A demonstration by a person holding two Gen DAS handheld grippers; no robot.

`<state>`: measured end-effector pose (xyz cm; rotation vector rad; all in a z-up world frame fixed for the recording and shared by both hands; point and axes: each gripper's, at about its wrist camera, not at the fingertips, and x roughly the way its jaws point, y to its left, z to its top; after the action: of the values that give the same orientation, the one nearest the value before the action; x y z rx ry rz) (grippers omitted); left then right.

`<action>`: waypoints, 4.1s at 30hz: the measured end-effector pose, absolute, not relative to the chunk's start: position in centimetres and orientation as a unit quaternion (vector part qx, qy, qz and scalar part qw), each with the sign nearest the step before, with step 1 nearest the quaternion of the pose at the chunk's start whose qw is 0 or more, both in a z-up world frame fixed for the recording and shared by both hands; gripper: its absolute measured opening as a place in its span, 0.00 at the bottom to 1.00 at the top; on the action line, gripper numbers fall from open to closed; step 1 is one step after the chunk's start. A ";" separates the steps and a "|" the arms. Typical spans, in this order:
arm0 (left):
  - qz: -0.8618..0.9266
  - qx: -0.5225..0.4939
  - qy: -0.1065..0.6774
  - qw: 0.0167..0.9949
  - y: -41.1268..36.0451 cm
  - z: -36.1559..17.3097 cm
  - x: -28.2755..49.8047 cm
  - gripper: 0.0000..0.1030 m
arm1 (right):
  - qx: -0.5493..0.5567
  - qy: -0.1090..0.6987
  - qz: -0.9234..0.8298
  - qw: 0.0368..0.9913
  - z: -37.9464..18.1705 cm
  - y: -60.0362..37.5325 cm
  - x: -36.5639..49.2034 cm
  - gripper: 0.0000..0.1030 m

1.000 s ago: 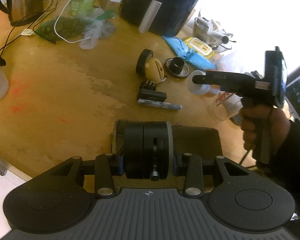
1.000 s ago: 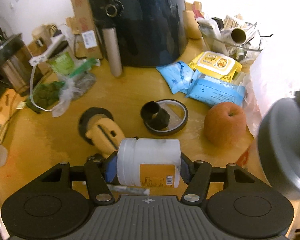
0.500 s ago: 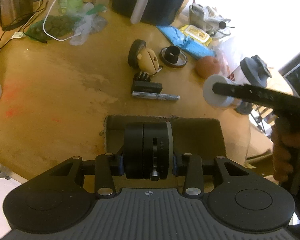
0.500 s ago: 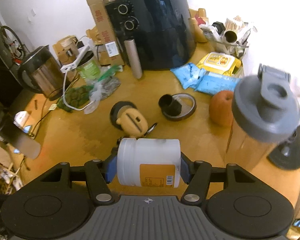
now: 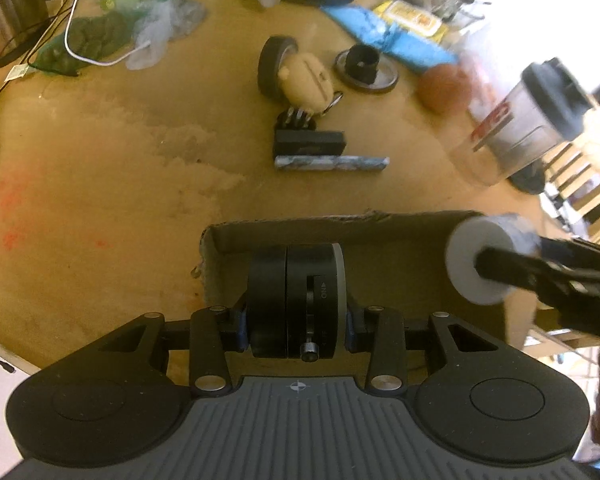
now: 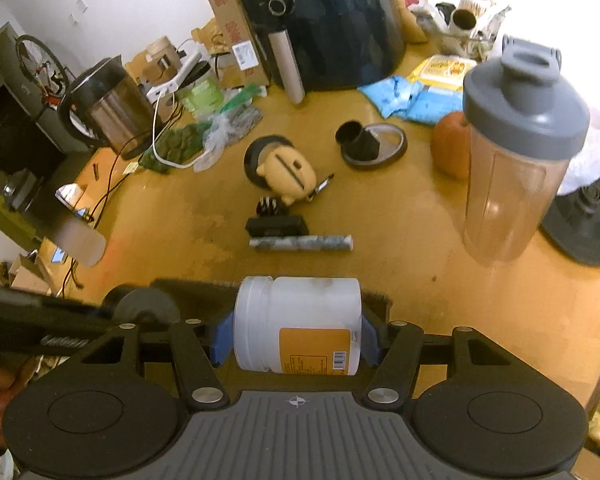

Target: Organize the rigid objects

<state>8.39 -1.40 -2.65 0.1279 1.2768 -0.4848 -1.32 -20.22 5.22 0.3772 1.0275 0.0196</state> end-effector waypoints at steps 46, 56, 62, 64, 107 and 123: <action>-0.219 -0.012 0.571 0.791 2.4 0.5 3.2 0.43 | 0.119 0.521 0.016 0.845 4.1 -16.4 -0.5 1.00; -0.223 -0.015 0.565 0.795 1.7 0.7 2.4 0.43 | 0.123 0.512 0.003 0.850 4.8 -17.5 -2.0 1.00; -0.221 -0.011 0.559 0.799 1.3 0.9 2.0 0.43 | 0.130 0.513 -0.011 0.849 4.8 -18.3 -2.5 1.00; -0.218 -0.009 0.557 0.802 1.2 1.0 1.9 0.43 | 0.129 0.513 -0.013 0.849 4.7 -18.4 -2.7 1.00; -0.205 0.040 0.540 0.815 2.4 1.2 7.4 0.66 | 0.077 0.539 -0.041 0.838 4.0 -17.3 3.5 1.00; -0.191 -0.006 0.563 0.804 5.1 0.3 8.3 0.66 | 0.040 0.540 -0.009 0.841 0.8 -17.8 8.5 1.00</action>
<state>8.27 5.12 0.34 -0.0131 1.2053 -0.4099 8.46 -17.83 0.81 0.0845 1.1405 -0.0180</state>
